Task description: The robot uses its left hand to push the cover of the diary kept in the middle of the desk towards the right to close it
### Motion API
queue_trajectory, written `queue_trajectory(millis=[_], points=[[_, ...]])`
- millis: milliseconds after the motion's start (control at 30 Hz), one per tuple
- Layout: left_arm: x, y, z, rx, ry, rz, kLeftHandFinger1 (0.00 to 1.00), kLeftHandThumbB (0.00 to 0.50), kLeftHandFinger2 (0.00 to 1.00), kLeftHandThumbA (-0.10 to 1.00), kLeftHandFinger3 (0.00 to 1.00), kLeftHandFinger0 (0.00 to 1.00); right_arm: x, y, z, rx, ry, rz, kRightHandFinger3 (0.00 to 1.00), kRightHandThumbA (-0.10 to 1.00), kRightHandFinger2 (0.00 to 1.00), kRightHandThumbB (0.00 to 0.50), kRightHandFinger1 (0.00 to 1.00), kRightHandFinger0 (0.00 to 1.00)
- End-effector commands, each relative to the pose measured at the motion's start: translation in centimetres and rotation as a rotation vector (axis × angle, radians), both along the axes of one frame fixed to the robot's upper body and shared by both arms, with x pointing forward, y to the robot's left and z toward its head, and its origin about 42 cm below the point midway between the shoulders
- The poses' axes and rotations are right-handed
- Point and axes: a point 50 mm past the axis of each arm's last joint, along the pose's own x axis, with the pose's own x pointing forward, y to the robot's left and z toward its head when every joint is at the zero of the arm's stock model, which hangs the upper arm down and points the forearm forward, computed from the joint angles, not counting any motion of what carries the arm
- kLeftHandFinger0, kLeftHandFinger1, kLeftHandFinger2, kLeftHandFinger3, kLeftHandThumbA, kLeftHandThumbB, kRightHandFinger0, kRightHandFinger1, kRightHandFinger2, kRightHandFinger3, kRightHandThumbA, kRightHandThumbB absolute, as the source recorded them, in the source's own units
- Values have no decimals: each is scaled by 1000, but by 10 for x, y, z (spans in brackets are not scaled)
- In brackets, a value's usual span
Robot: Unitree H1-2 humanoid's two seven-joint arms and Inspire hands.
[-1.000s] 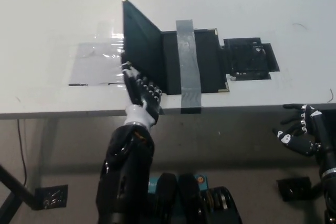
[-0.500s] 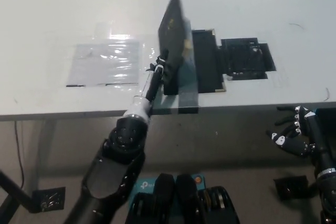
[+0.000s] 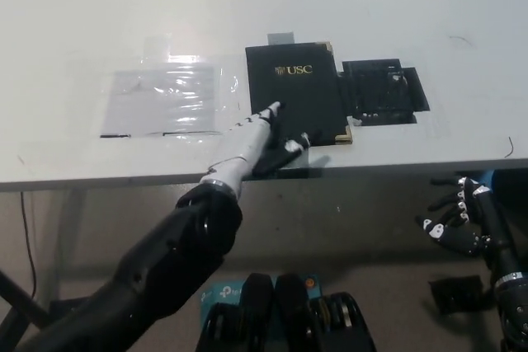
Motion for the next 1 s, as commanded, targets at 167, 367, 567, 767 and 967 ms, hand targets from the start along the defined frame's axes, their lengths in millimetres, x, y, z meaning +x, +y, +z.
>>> queue_trajectory(millis=[167,367,567,767,967], points=[[-22,-84,-25,886,-256,-318,1000,365,1000,1000,1000,1000,11,20,29,-17,-90,85,686,778,412,83,289,198],[-20,-62,-35,941,-222,-294,1000,333,1000,1000,1000,1000,10,20,27,-26,-94,79,681,770,400,81,264,163],[-13,-51,8,651,-229,-235,1000,308,1000,1000,1000,1000,8,15,25,-8,-82,70,695,765,416,68,291,198],[-26,-14,70,-271,79,-161,1000,210,1000,1000,1000,1000,5,14,18,10,-76,48,646,772,374,108,259,193],[-54,29,110,-917,180,-160,1000,275,1000,1000,1000,1000,4,11,17,10,-81,36,653,810,369,120,254,188]])
